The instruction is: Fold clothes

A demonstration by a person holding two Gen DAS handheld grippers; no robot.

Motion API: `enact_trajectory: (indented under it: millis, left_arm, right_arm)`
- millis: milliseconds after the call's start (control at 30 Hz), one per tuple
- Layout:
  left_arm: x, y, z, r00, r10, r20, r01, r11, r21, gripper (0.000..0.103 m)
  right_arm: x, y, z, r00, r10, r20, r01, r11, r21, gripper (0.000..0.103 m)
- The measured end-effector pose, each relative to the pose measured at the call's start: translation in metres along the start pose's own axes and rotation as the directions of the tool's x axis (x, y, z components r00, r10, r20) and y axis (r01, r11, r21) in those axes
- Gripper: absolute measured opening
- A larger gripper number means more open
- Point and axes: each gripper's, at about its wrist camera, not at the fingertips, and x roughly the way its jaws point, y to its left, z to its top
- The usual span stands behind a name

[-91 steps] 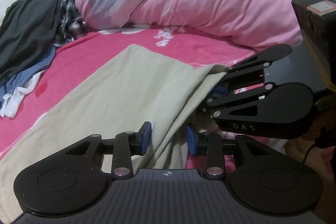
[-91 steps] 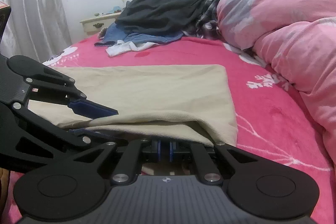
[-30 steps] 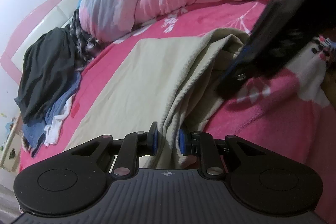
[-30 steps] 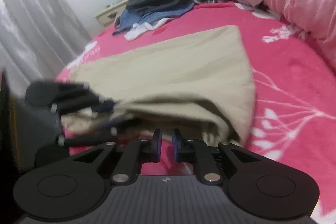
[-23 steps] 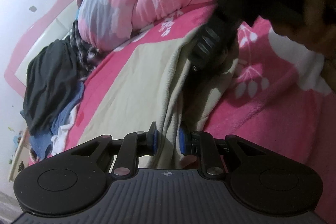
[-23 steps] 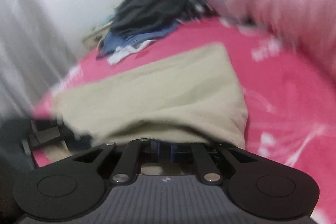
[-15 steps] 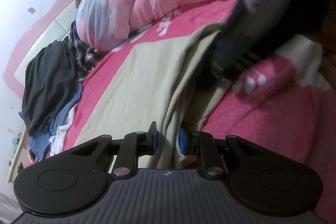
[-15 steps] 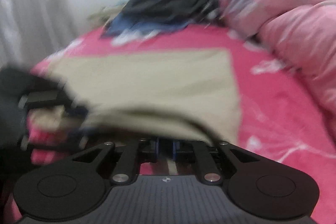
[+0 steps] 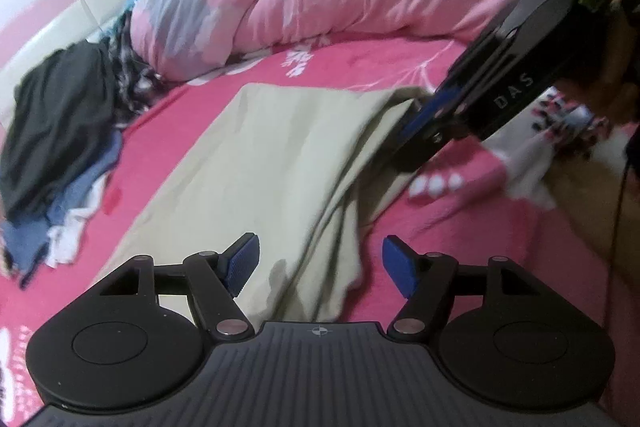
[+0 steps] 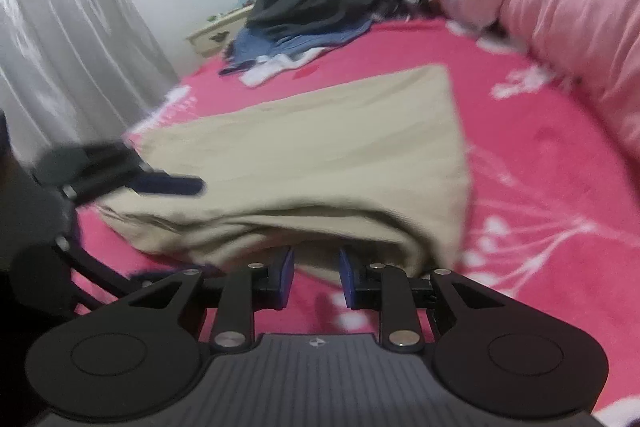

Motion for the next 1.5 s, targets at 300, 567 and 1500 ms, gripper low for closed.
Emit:
enact_trajectory:
  millis: [300,567,1500]
  left_arm:
    - [0.016,0.007,-0.008,1.0,0.002,-0.023,-0.003,0.999,-0.044,0.036]
    - [0.012,-0.005,-0.01,0.997,0.073,0.01,-0.073,0.997,-0.018,0.015]
    - [0.005,0.002,-0.003,0.987,0.154,0.043,-0.15,0.985,-0.081,0.011]
  right_arm:
    - [0.032,-0.027,0.008,0.977,0.204,-0.061,-0.17,0.92,0.354,0.029]
    - [0.06,-0.027,0.011,0.982,0.18,-0.066,-0.142,0.913,0.382,0.002]
    - [0.078,0.055,-0.007,0.982,-0.185,0.034,0.177,0.845,-0.504,0.0]
